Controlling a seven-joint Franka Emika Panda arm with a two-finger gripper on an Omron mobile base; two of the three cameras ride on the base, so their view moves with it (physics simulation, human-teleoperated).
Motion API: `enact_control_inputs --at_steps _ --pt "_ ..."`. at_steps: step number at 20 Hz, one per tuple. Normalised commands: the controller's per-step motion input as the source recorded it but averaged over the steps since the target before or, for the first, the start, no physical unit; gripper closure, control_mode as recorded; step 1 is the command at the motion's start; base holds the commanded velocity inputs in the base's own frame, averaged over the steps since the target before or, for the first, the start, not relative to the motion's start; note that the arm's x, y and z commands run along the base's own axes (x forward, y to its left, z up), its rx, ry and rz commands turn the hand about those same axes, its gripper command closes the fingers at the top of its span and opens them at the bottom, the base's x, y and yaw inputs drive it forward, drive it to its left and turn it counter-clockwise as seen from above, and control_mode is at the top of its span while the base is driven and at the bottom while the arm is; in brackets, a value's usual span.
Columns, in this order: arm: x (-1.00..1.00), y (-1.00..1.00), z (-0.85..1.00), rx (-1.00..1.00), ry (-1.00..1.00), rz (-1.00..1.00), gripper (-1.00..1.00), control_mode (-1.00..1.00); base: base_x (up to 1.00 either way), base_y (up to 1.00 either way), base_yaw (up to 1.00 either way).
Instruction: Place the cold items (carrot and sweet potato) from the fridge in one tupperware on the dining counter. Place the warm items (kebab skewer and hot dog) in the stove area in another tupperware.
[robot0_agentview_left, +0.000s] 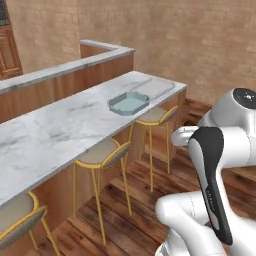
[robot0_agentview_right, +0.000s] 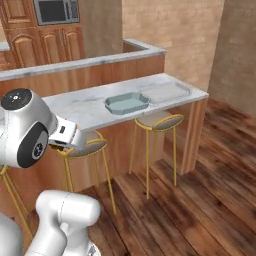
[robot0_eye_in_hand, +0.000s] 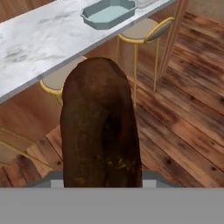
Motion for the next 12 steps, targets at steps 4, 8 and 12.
enact_control_inputs --at_steps 4,8,12 --pt "0.0 0.0 0.0 0.0 0.0 0.0 1.0 1.0 0.72 -0.73 0.42" --pt "0.0 0.0 0.0 0.0 0.0 0.0 1.0 1.0 0.72 -0.71 0.42" --pt "0.0 0.0 0.0 0.0 0.0 0.0 1.0 1.0 0.77 -0.64 0.46"
